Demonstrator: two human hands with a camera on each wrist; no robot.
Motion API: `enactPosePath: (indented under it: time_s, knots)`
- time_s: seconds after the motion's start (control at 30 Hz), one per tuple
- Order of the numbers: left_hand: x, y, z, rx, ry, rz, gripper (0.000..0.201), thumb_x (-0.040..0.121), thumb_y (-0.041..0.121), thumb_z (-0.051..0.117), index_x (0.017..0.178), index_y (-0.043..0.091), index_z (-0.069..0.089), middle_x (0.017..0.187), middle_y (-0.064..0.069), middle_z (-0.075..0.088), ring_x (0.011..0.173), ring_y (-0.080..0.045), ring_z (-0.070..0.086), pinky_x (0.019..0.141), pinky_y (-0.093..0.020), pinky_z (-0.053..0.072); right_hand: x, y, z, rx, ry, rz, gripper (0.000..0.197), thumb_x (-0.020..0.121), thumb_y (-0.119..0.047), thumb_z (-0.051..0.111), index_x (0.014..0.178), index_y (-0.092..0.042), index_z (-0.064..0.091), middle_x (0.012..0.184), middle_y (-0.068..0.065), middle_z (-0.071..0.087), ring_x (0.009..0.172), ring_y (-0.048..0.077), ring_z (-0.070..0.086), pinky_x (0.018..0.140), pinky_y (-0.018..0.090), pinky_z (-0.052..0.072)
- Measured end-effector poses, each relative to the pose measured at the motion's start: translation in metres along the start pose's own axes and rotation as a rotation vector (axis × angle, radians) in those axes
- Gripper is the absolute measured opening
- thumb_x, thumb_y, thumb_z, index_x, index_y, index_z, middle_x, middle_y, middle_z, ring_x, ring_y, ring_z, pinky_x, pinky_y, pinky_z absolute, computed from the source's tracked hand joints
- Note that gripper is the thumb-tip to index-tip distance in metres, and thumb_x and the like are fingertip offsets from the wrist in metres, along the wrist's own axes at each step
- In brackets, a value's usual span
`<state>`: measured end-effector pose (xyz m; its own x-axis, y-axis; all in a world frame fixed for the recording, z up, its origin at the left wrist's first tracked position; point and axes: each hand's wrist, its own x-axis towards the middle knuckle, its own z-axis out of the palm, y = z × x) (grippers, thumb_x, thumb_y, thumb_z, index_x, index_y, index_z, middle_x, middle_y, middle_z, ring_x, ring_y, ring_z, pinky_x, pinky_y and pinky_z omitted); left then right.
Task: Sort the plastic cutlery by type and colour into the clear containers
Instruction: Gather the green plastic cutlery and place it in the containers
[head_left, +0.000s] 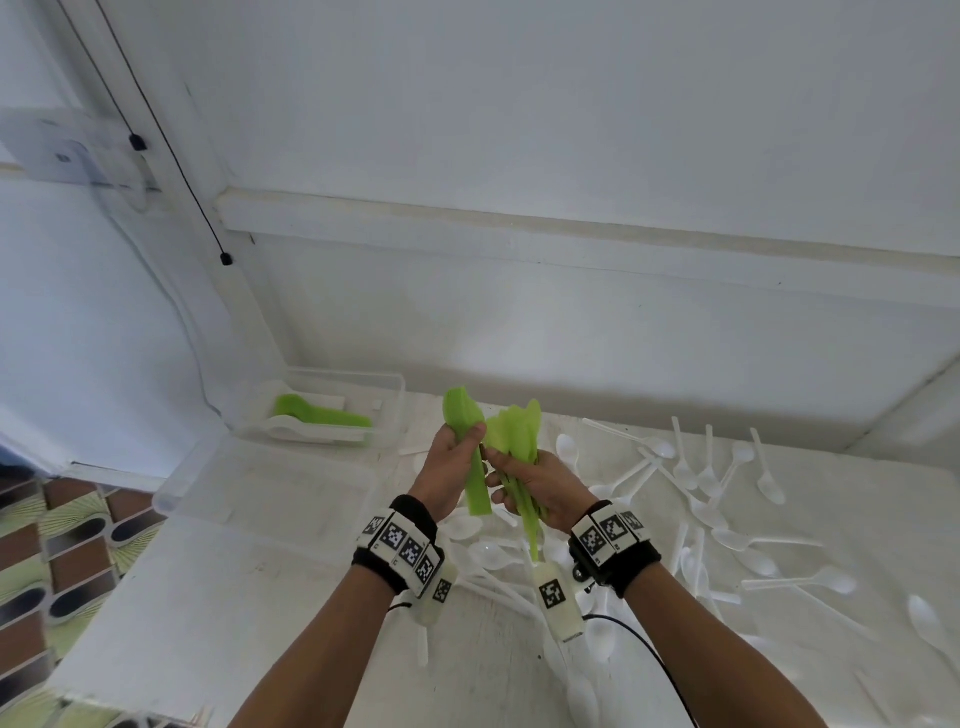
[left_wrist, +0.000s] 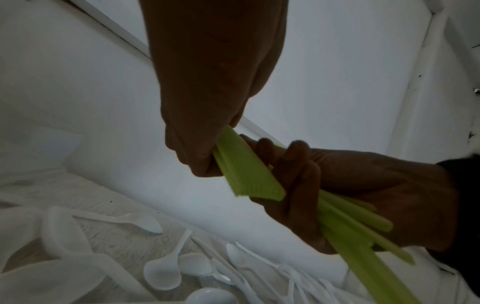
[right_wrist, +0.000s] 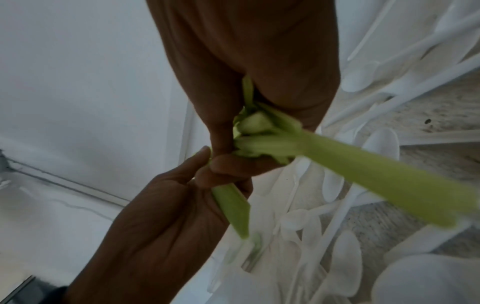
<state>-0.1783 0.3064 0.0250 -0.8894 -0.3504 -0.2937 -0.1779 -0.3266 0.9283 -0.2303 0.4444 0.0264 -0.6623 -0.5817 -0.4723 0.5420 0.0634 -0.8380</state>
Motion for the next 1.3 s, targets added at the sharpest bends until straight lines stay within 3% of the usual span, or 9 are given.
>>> enactPosePath:
  time_s: [0.13, 0.27, 0.4, 0.5, 0.63, 0.77, 0.93, 1.13, 1.3]
  knots:
    - [0.005, -0.005, 0.000, -0.039, 0.065, -0.024, 0.023, 0.104, 0.026, 0.055, 0.109, 0.004, 0.053, 0.079, -0.009, 0.059, 0.068, -0.019, 0.057, 0.066, -0.036, 0.050, 0.003, 0.007, 0.003, -0.010, 0.159, -0.222, 0.030, 0.094, -0.021, 0.072, 0.107, 0.005, 0.069, 0.086, 0.015, 0.075, 0.058, 0.021, 0.065, 0.046, 0.023, 0.043]
    - [0.007, -0.004, -0.002, -0.050, 0.011, -0.004, 0.024, 0.105, 0.026, 0.052, 0.110, 0.003, 0.055, 0.085, -0.013, 0.059, 0.070, -0.019, 0.055, 0.071, -0.035, 0.047, 0.000, 0.009, 0.005, -0.158, 0.279, -0.405, 0.031, 0.082, -0.025, 0.084, 0.093, 0.001, 0.072, 0.083, 0.018, 0.074, 0.062, 0.019, 0.063, 0.051, 0.028, 0.046]
    - [0.004, -0.003, -0.001, -0.133, 0.019, -0.003, 0.016, 0.106, 0.019, 0.049, 0.107, 0.005, 0.057, 0.087, -0.007, 0.063, 0.077, -0.019, 0.062, 0.072, -0.031, 0.049, -0.002, 0.008, 0.009, -0.211, 0.358, -0.452, 0.028, 0.079, -0.033, 0.087, 0.087, -0.009, 0.076, 0.077, 0.006, 0.074, 0.062, 0.012, 0.062, 0.055, 0.027, 0.053]
    - [0.003, 0.000, 0.001, -0.174, 0.010, -0.030, 0.012, 0.107, 0.014, 0.046, 0.111, 0.005, 0.052, 0.096, -0.007, 0.063, 0.081, -0.018, 0.069, 0.078, -0.035, 0.053, -0.003, 0.014, 0.013, -0.273, 0.422, -0.514, 0.021, 0.081, -0.036, 0.085, 0.083, -0.016, 0.077, 0.073, -0.002, 0.074, 0.064, 0.020, 0.066, 0.061, 0.032, 0.057]
    - [0.004, 0.004, 0.003, -0.195, 0.017, -0.031, 0.037, 0.099, 0.030, 0.062, 0.117, 0.001, 0.049, 0.105, -0.018, 0.061, 0.091, -0.028, 0.066, 0.079, -0.040, 0.056, 0.000, 0.020, 0.014, -0.385, 0.467, -0.584, 0.015, 0.085, -0.033, 0.082, 0.083, -0.019, 0.078, 0.071, -0.005, 0.074, 0.061, 0.015, 0.067, 0.061, 0.024, 0.054]
    - [0.001, 0.002, -0.003, -0.196, -0.009, -0.009, 0.034, 0.103, 0.029, 0.055, 0.114, -0.003, 0.055, 0.099, -0.025, 0.063, 0.091, -0.035, 0.065, 0.086, -0.056, 0.054, -0.003, 0.015, 0.012, -0.368, 0.309, -0.502, 0.010, 0.087, -0.034, 0.080, 0.088, -0.023, 0.078, 0.075, -0.005, 0.076, 0.065, 0.014, 0.073, 0.059, 0.025, 0.056]
    - [0.004, -0.001, -0.008, -0.257, 0.013, -0.033, 0.024, 0.105, 0.023, 0.051, 0.090, 0.006, 0.057, 0.083, -0.009, 0.061, 0.075, -0.022, 0.064, 0.075, -0.042, 0.054, 0.000, 0.014, 0.011, -0.252, 0.235, -0.366, 0.030, 0.089, -0.043, 0.075, 0.093, -0.013, 0.078, 0.083, 0.008, 0.076, 0.070, 0.016, 0.070, 0.069, 0.037, 0.061]
    - [0.001, -0.005, -0.017, -0.094, -0.061, -0.029, 0.015, 0.102, 0.023, 0.056, 0.104, 0.008, 0.059, 0.097, -0.002, 0.063, 0.087, -0.019, 0.061, 0.073, -0.032, 0.050, -0.005, 0.004, 0.004, -0.149, 0.116, -0.276, 0.016, 0.093, -0.021, 0.073, 0.098, -0.006, 0.073, 0.087, 0.001, 0.076, 0.056, 0.015, 0.054, 0.053, 0.025, 0.046]
    - [-0.002, -0.004, -0.010, -0.038, -0.086, 0.025, 0.016, 0.104, 0.017, 0.052, 0.108, 0.004, 0.061, 0.084, -0.001, 0.070, 0.069, -0.010, 0.063, 0.066, -0.024, 0.051, -0.005, 0.008, 0.002, -0.320, 0.168, -0.310, 0.024, 0.090, -0.033, 0.076, 0.087, -0.010, 0.069, 0.070, 0.000, 0.066, 0.044, 0.017, 0.050, 0.045, 0.025, 0.039]
